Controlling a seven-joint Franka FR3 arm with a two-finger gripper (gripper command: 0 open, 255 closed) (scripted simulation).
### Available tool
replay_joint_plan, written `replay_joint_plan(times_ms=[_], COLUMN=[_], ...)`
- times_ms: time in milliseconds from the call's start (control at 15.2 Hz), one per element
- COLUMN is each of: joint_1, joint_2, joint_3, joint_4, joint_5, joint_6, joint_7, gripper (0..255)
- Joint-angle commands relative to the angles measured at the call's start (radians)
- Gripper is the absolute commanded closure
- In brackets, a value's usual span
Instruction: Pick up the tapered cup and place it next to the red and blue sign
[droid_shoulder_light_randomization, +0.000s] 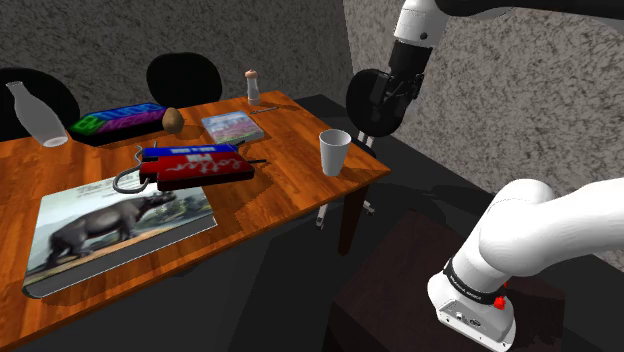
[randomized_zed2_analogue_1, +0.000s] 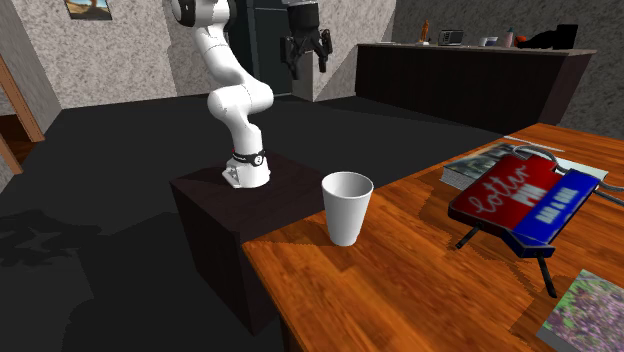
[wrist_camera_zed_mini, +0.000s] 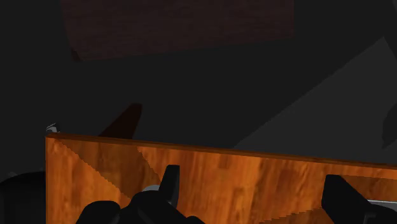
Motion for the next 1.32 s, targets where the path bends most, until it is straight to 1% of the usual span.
replay_joint_plan(times_ms=[0,330,660,990,1254], joint_1=[0.000,-0.014,-0.024,-0.029,-0.034], joint_2=[0.000,0.125,0.275,0.443,0.587], joint_3=[0.000,-0.062,-0.122,-0.178,-0.217], joint_4=[0.000,-0.008,0.018,0.077,0.148], joint_5=[0.000,-0.022,-0.027,-0.008,0.026], joint_6=[0.000,0.125,0.240,0.337,0.398], joint_7=[0.000,-0.079,-0.158,-0.241,-0.313], gripper=[0,0,0,0,0])
